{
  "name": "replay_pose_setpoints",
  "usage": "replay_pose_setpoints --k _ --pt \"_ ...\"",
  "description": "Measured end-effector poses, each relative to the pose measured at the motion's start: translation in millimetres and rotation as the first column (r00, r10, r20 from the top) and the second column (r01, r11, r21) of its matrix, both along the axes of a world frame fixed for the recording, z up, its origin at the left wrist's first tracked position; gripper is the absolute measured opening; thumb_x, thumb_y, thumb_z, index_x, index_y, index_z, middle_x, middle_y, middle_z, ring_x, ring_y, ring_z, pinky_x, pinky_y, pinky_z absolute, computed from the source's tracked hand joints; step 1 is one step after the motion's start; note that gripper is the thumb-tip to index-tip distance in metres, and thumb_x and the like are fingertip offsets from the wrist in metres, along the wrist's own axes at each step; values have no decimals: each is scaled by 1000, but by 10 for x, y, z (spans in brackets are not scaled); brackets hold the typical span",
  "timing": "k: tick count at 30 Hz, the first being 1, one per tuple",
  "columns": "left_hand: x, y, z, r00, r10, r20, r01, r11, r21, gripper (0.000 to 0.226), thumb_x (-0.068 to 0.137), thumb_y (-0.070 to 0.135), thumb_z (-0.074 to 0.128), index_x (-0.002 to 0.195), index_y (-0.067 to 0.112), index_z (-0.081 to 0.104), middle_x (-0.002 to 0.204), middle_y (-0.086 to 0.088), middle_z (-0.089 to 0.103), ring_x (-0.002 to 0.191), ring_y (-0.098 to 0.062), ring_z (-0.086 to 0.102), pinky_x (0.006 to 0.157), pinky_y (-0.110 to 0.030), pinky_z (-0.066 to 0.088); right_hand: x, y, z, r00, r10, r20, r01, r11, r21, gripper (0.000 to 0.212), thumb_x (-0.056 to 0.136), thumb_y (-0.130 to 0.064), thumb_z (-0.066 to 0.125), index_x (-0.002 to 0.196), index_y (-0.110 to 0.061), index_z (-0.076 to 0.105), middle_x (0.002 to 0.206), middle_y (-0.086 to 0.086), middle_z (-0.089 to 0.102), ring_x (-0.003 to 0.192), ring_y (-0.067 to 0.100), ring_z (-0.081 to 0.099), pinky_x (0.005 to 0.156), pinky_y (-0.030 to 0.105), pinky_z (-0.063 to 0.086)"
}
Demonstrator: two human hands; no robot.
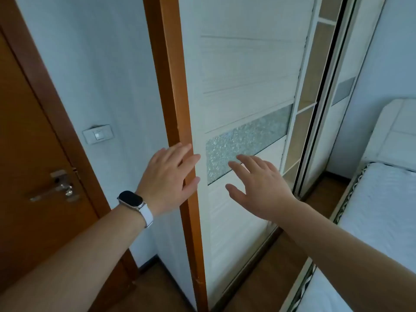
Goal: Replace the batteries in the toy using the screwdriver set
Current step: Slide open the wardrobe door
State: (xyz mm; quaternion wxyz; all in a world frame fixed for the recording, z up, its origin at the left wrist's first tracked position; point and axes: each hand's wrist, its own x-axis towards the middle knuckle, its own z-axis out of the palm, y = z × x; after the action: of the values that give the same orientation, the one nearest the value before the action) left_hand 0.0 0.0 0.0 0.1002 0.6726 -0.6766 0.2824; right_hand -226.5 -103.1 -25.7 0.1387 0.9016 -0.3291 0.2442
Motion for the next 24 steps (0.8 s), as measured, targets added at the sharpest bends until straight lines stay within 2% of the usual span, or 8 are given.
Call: replay_pose_setpoints --k 6,11,17,24 --pt "186 -406 240 998 -49 40 52 996 -76 53 95 49 45 137 19 56 147 -10 51 138 -32 44 111 -52 36 264 -366 231 1000 12 28 -11 999 -43 58 93 -57 38 137 -22 50 142 4 51 131 26 46 105 41 38" --pt "389 -728 540 982 -111 155 143 966 -214 47 95 43 50 132 17 61 146 -13 52 138 -33 43 111 -53 35 574 -684 470 991 66 114 -52 991 -123 56 94 -55 39 136 -19 52 142 6 51 131 27 46 105 41 37" --pt "582 -1007 846 942 -161 294 276 869 -411 37 92 33 58 121 14 68 142 -16 56 136 -35 47 109 -53 35 947 -990 646 956 153 250 -97 970 -221 54 95 -50 43 133 -14 56 140 10 53 128 31 49 102 45 42" --pt "824 -1192 944 858 -229 459 451 764 -462 28 88 30 57 103 14 76 130 -12 66 129 -32 53 110 -56 30 1321 -1166 577 868 289 403 -182 942 -282 55 97 -47 49 138 -10 52 145 13 48 133 30 46 105 44 41"
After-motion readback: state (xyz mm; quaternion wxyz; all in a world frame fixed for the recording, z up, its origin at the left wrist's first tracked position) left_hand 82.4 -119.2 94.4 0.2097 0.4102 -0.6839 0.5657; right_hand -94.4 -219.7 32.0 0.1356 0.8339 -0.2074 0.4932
